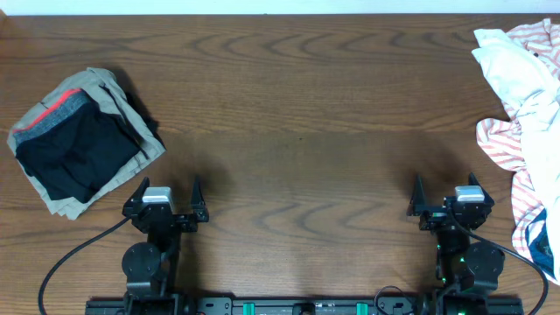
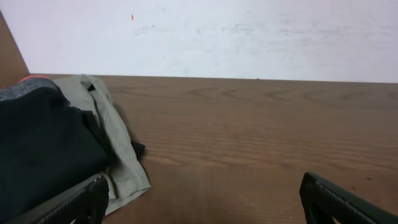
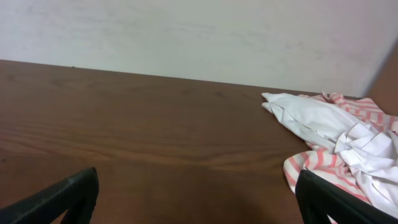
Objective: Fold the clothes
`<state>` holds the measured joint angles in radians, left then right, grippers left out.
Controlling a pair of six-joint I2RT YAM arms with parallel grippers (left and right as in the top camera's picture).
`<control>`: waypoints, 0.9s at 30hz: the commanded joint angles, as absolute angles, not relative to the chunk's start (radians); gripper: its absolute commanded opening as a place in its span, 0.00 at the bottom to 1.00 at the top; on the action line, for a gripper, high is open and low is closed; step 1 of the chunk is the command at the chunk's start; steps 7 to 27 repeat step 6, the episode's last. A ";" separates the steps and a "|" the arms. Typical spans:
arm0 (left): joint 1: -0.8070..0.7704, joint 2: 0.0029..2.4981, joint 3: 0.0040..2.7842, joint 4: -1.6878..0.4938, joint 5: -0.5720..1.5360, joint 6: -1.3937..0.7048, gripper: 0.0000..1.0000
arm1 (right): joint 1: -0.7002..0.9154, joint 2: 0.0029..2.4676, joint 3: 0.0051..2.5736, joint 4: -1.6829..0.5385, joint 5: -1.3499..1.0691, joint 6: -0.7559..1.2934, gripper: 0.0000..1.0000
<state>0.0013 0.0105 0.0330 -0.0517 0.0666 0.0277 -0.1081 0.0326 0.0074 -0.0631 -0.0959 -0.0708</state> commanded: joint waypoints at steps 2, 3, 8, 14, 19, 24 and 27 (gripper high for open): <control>-0.004 0.004 0.006 -0.066 0.056 0.045 0.98 | -0.104 0.031 0.007 -0.069 -0.094 -0.083 0.99; -0.004 0.004 0.006 -0.066 0.055 0.045 0.98 | -0.104 0.031 0.007 -0.069 -0.094 -0.084 0.99; -0.004 0.004 0.006 -0.066 0.055 0.045 0.98 | -0.104 0.031 0.007 -0.069 -0.094 -0.084 0.99; -0.004 0.004 0.006 -0.066 0.055 0.045 0.98 | -0.104 0.031 0.007 -0.069 -0.094 -0.084 0.99; -0.004 0.004 0.006 -0.066 0.055 0.045 0.98 | -0.104 0.031 0.007 -0.069 -0.094 -0.084 0.99; -0.004 0.004 0.006 -0.066 0.055 0.045 0.98 | -0.104 0.031 0.007 -0.069 -0.094 -0.084 0.99; -0.004 0.004 0.006 -0.066 0.055 0.045 0.98 | -0.104 0.031 0.007 -0.069 -0.094 -0.084 0.99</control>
